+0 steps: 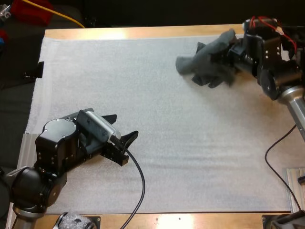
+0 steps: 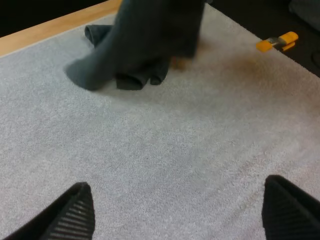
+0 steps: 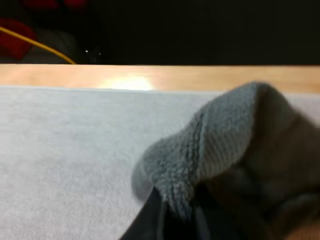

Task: Pick towel from pile, fold and stack

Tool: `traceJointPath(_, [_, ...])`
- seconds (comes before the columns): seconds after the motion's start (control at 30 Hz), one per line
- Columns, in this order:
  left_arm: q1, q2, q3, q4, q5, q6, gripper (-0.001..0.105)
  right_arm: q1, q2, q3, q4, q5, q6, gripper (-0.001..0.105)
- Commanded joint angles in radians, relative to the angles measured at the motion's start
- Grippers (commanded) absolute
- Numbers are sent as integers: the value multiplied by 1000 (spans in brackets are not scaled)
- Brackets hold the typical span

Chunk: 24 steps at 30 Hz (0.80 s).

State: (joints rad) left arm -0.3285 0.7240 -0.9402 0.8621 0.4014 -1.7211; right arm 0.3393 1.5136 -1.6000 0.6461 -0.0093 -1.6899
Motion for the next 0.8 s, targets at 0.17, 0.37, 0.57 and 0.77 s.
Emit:
traceJointPath(0.17, [-6,-2,-7,-1,-4,-9,68,5,-27,-128,124,9,-35,2])
traceJointPath(0.37, [-6,-2,-7,-1,-4,-9,68,10,-78,-157,228,9,-37,2])
traceJointPath(0.57, [-6,-2,-7,-1,-4,-9,68,39,-139,-157,330,9,-41,2])
traceJointPath(0.77, [-6,-2,-7,-1,-4,-9,68,113,-173,-157,422,9,-41,2])
